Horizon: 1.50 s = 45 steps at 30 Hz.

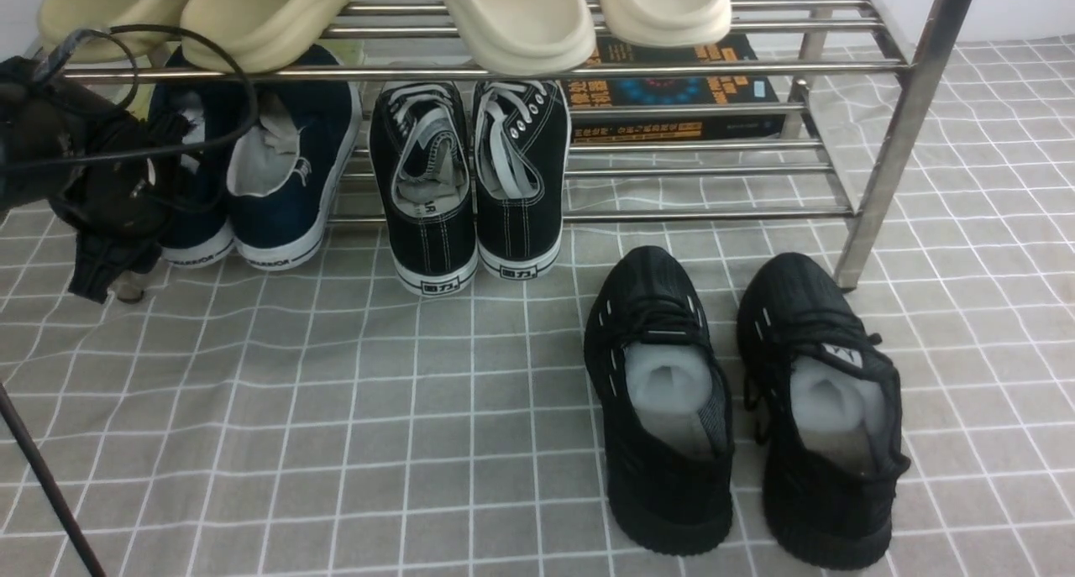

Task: Take the shoes off the shelf with your hand from the grey coffee tablecloth.
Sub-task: 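Grasp the leftmost shoe on the bottom shelf of the shoe rack with the left gripper, then set the held shoe down on the floor in front of the rack with the left gripper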

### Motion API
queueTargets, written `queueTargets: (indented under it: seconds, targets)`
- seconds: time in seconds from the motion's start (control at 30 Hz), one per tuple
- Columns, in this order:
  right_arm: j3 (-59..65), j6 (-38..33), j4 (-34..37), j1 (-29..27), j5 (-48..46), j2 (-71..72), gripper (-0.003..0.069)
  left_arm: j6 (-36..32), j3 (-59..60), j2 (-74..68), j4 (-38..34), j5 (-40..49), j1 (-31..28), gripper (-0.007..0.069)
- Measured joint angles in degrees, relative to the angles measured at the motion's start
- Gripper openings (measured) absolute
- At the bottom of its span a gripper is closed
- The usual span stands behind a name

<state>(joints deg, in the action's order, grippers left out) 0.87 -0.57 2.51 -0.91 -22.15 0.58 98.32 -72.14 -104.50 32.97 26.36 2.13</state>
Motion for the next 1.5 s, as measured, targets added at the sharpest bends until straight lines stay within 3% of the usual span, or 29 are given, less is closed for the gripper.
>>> queueTargets:
  seconds: [0.2, 0.33, 0.63, 0.87, 1.03, 1.2, 1.3, 1.5]
  targets:
    - [0.0, 0.0, 0.0, 0.0, 0.0, 0.0, 0.0235, -5.6, 0.3, 4.1, -1.4, 10.5, -0.1, 0.0113]
    - [0.0, 0.0, 0.0, 0.0, 0.0, 0.0, 0.0238, -8.2, 0.3, 8.6, -4.7, 16.9, -0.2, 0.0105]
    - [0.0, 0.0, 0.0, 0.0, 0.0, 0.0, 0.0238, -21.9, 0.3, 14.8, -12.3, 33.2, -0.1, 0.0105]
    - [0.0, 0.0, 0.0, 0.0, 0.0, 0.0, 0.0238, -30.1, 2.7, 18.2, -12.2, 43.5, -0.1, 0.0102]
    - [0.0, 0.0, 0.0, 0.0, 0.0, 0.0, 0.0238, -30.2, 13.1, 22.3, -12.4, 42.4, -0.1, 0.0102]
    - [0.0, 0.0, 0.0, 0.0, 0.0, 0.0, 0.0238, -26.7, 24.8, 23.4, -12.7, 32.7, -0.1, 0.0102]
    - [0.0, 0.0, 0.0, 0.0, 0.0, 0.0, 0.0238, -26.2, 27.5, 23.4, -13.4, 25.1, -0.1, 0.0102]
    - [0.0, 0.0, 0.0, 0.0, 0.0, 0.0, 0.0238, -27.5, 27.8, 23.2, -15.1, 21.6, -0.1, 0.0135]
